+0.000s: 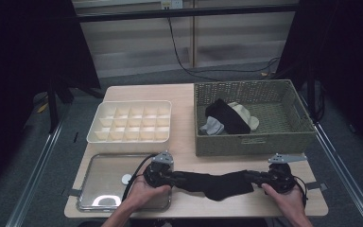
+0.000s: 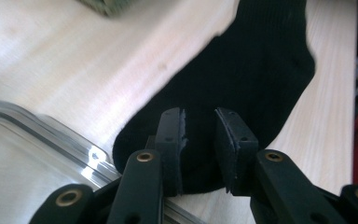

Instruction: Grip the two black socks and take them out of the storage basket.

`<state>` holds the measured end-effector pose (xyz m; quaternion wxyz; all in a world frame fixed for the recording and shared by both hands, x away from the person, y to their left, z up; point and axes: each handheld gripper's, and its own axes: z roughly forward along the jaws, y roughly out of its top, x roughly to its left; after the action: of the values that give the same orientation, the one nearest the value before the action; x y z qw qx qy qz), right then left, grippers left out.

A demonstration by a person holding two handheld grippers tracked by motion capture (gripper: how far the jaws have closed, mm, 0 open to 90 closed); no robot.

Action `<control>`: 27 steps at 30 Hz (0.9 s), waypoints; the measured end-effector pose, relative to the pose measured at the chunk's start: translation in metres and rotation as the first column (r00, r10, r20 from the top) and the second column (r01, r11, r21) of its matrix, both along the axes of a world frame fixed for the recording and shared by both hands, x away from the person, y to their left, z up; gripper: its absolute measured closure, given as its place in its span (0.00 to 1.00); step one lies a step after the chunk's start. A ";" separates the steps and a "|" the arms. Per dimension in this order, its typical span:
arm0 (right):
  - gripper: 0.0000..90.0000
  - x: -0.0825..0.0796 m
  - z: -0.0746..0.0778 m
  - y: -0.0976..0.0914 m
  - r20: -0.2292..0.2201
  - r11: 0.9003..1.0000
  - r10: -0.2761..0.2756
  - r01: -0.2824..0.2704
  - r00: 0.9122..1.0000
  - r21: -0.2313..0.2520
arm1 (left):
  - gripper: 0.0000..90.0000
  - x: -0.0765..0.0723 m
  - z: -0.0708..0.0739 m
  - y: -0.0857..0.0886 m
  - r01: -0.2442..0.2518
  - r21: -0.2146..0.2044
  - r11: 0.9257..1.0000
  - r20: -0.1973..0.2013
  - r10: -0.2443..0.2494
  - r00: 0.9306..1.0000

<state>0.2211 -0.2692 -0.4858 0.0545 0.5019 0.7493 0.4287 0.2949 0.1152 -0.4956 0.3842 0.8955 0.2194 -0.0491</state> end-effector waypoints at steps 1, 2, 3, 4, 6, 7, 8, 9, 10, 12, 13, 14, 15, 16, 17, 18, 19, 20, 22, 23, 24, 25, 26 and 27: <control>0.81 -0.001 0.001 0.000 0.000 1.000 -0.003 0.003 1.000 0.007 | 0.80 -0.001 0.000 -0.001 0.009 -0.003 1.000 -0.004 -0.009 1.000; 0.81 -0.002 0.001 0.001 0.005 1.000 0.001 -0.001 1.000 0.008 | 0.80 -0.002 0.000 -0.002 0.007 -0.006 1.000 -0.004 -0.007 1.000; 0.81 -0.002 0.001 0.002 0.007 1.000 0.008 -0.008 1.000 0.013 | 0.80 -0.003 -0.002 -0.003 0.009 -0.019 1.000 -0.008 -0.009 1.000; 0.81 -0.003 0.001 0.004 -0.003 1.000 0.015 -0.015 1.000 0.017 | 0.80 -0.004 -0.002 -0.004 0.008 -0.018 1.000 -0.012 -0.008 1.000; 0.81 -0.002 -0.002 0.008 -0.018 0.999 0.031 -0.031 0.999 0.010 | 0.80 -0.005 -0.002 -0.006 0.022 -0.022 1.000 -0.009 -0.023 1.000; 0.81 -0.001 -0.004 0.010 -0.027 0.999 0.044 -0.044 0.999 0.007 | 0.80 -0.006 -0.002 -0.006 0.020 -0.022 1.000 -0.011 -0.020 1.000; 0.81 0.000 -0.006 0.011 -0.038 0.999 0.051 -0.051 0.998 -0.008 | 0.79 -0.006 -0.003 -0.006 0.015 -0.030 0.999 -0.014 -0.016 1.000; 0.81 0.002 -0.008 0.012 -0.051 0.998 0.056 -0.057 0.997 -0.018 | 0.79 -0.006 -0.003 -0.006 0.014 -0.036 0.999 -0.010 -0.014 1.000; 0.80 0.003 -0.010 0.013 -0.058 0.998 0.059 -0.060 0.997 -0.032 | 0.78 -0.006 -0.003 -0.006 0.015 -0.035 0.999 -0.011 -0.015 1.000; 0.80 0.005 -0.012 0.012 -0.064 0.997 0.056 -0.059 0.996 -0.045 | 0.78 -0.007 -0.002 -0.005 0.009 -0.020 1.000 -0.004 -0.009 1.000; 0.81 0.006 -0.012 0.011 -0.069 0.997 0.055 -0.058 0.996 -0.046 | 0.78 -0.007 -0.003 -0.005 0.014 -0.036 0.999 -0.014 -0.015 1.000; 0.81 0.007 -0.013 0.009 -0.066 0.997 0.058 -0.061 0.996 -0.043 | 0.78 -0.007 -0.002 -0.004 0.010 -0.033 0.999 -0.014 -0.010 1.000; 0.81 0.007 -0.013 0.008 -0.067 0.997 0.058 -0.061 0.996 -0.049 | 0.78 -0.007 -0.002 -0.002 0.016 -0.027 1.000 -0.007 -0.016 1.000; 0.81 0.007 -0.013 0.007 -0.063 0.997 0.051 -0.055 0.997 -0.054 | 0.78 -0.007 -0.001 -0.001 0.010 -0.020 1.000 -0.015 -0.011 1.000; 0.81 0.007 -0.013 0.005 -0.060 0.997 0.049 -0.053 0.997 -0.062 | 0.78 -0.008 -0.002 0.000 0.007 -0.031 0.999 -0.015 -0.007 1.000; 0.81 0.006 -0.013 0.003 -0.058 0.997 0.047 -0.050 0.997 -0.063 | 0.78 -0.008 -0.002 0.000 0.010 -0.030 0.999 -0.015 -0.011 1.000; 0.81 0.006 -0.013 0.002 -0.062 0.997 0.043 -0.046 0.997 -0.055 | 0.78 -0.009 -0.002 0.000 0.010 -0.027 1.000 -0.014 -0.010 1.000; 0.81 0.006 -0.014 0.000 -0.059 0.997 0.047 -0.050 0.997 -0.056 | 0.78 -0.009 -0.002 -0.002 0.012 -0.039 0.999 -0.018 -0.012 1.000; 0.80 0.005 -0.013 -0.001 -0.056 0.997 0.047 -0.050 0.997 -0.063 | 0.78 -0.012 -0.002 -0.004 0.027 -0.037 0.999 -0.020 -0.027 0.999; 0.80 0.005 -0.013 -0.002 -0.055 0.997 0.045 -0.048 0.997 -0.065 | 0.78 -0.014 -0.003 -0.005 0.033 -0.040 0.999 -0.019 -0.034 0.999; 0.80 0.004 -0.013 -0.003 -0.054 0.996 0.040 -0.044 0.998 -0.071 | 0.78 -0.016 -0.002 -0.006 0.036 -0.038 0.999 -0.021 -0.037 0.999; 0.79 0.004 -0.013 -0.004 -0.053 0.996 0.042 -0.046 0.998 -0.070 | 0.78 -0.018 -0.003 -0.008 0.036 -0.043 0.998 -0.023 -0.037 0.999; 0.80 0.003 -0.013 -0.005 -0.050 0.996 0.041 -0.045 0.998 -0.073 | 0.78 -0.018 -0.002 -0.008 0.047 -0.030 0.998 -0.019 -0.047 0.999; 0.81 0.002 -0.013 -0.005 -0.050 0.996 0.041 -0.044 0.998 -0.075 | 0.78 -0.020 -0.002 -0.009 0.047 -0.037 0.998 -0.022 -0.048 0.999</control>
<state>0.2232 -0.2745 -0.4987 0.0464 0.4935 0.7767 0.3887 0.2752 0.1057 -0.4979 0.3966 0.8927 0.2014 -0.0727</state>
